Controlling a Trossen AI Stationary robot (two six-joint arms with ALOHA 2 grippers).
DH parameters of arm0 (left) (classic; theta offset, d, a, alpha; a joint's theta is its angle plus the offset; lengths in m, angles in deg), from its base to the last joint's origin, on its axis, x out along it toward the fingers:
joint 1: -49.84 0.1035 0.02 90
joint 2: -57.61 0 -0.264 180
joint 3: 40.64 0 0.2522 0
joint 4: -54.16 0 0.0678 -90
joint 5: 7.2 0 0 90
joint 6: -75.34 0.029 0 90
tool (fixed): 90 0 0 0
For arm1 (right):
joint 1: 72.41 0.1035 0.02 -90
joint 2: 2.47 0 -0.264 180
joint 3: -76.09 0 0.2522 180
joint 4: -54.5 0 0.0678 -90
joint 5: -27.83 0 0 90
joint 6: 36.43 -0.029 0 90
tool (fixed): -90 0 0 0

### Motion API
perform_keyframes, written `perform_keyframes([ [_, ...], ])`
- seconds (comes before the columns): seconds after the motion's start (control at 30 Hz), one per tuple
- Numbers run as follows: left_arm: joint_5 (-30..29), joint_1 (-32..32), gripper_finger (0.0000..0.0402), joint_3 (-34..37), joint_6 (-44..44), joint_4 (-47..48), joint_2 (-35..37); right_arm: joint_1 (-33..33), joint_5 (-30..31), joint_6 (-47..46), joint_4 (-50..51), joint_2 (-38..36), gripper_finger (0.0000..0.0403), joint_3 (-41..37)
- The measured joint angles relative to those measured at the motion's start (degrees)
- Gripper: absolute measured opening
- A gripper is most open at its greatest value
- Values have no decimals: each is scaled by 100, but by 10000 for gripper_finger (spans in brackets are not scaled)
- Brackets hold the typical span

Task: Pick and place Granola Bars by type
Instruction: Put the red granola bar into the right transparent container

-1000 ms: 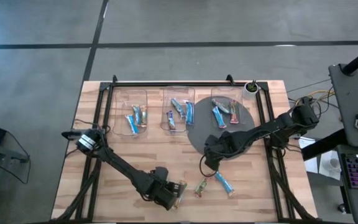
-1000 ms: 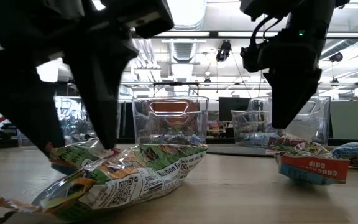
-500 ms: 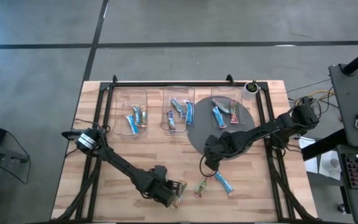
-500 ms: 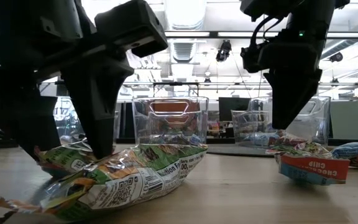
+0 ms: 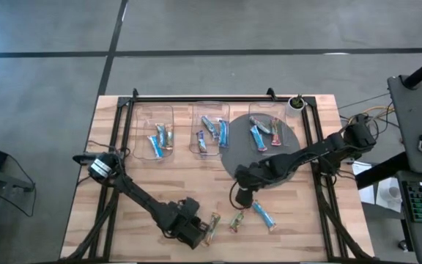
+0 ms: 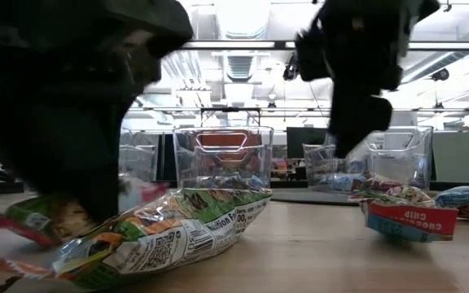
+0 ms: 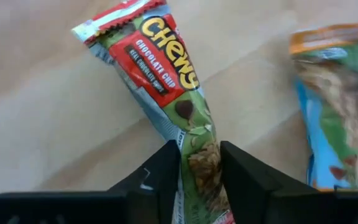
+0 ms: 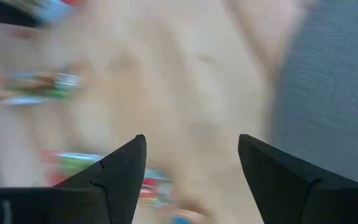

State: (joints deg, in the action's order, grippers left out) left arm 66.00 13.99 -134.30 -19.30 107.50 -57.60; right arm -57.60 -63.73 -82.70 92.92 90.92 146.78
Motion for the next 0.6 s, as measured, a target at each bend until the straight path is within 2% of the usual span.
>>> perform_keyframes([
  [0.17, -1001, -305, 82, -19, 874, -9, 215, -230, -932, -1, -1254, 1, 244, 0],
  [0.37, -1581, -435, 80, -22, 1410, 27, 516, -532, -1495, -138, -2177, 1, 244, 2],
  [0.47, -1809, -429, 80, -23, 2262, -3, 678, -657, -1853, -154, -2500, 36, 244, 4],
  [0.6, -1765, -281, 80, -24, 3715, -110, 736, -757, -2048, -136, -2573, 50, 244, 4],
])
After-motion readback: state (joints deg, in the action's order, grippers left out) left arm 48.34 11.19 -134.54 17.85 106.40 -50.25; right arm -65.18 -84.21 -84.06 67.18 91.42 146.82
